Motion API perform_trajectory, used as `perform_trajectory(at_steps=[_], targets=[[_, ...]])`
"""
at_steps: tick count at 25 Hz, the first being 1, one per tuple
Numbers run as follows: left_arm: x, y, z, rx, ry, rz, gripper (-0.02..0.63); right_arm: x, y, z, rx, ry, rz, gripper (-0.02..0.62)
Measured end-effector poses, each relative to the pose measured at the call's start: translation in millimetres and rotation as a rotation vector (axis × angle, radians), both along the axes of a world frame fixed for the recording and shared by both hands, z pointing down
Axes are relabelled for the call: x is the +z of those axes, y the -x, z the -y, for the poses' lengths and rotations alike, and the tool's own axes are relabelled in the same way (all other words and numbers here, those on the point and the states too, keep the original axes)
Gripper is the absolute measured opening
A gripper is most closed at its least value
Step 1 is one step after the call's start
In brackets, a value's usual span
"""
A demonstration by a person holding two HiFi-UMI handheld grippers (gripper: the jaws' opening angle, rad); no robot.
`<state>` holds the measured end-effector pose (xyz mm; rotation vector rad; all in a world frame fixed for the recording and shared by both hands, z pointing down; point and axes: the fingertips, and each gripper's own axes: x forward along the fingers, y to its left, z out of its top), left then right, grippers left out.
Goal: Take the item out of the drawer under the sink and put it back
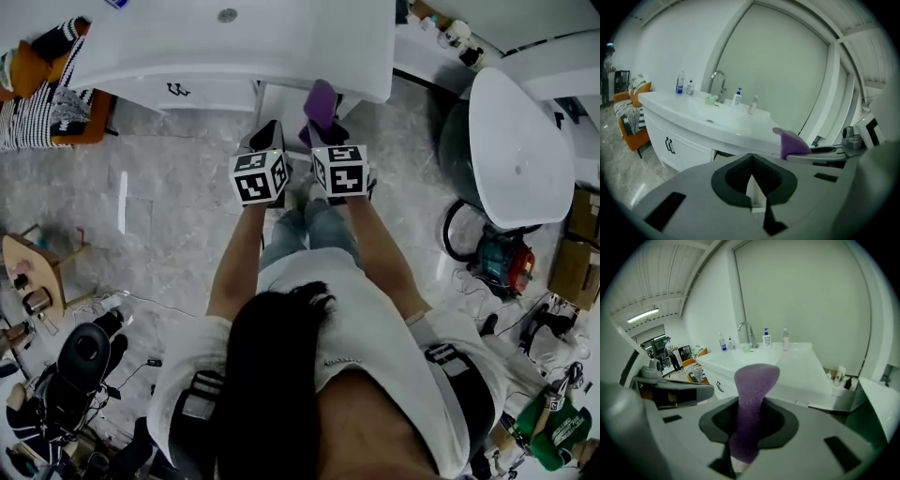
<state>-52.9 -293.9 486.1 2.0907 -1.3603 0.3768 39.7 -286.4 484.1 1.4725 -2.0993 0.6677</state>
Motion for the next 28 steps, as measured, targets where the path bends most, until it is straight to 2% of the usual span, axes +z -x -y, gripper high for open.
perform_trajectory(at_steps=[5, 11, 14, 21, 28], targets=[[-24.1, -13.9, -2.6, 0.055, -0.062, -0.017, 0.003, -26.7, -3.7, -7.1, 0.003, -0.047, -0.025, 0.109], [-55.0, -30.6, -20.1, 0.127, -0.136, -0.017, 0.003, -65.0, -3.6, -19.9, 0.024, -0.162, -0.008, 0.109], [-64.1, -32.3, -23.8, 0.114, -0.164, -0.025, 0.003, -75.3, -3.2, -27.6, 0.025, -0.197, 0.011, 0.109], [-70.8, -20.4, -30.9, 0.054, -0.190, -0.025, 0.003, -79.2, -1.9, -40.2, 0.008, -0.211, 0.001, 0.109], [-70.0, -24.7, -32.2, 0.060, -0.216, 0.003, 0.003, -80.7, -9.4, -44.0, -0.006, -0.245, -0.036, 0.109]])
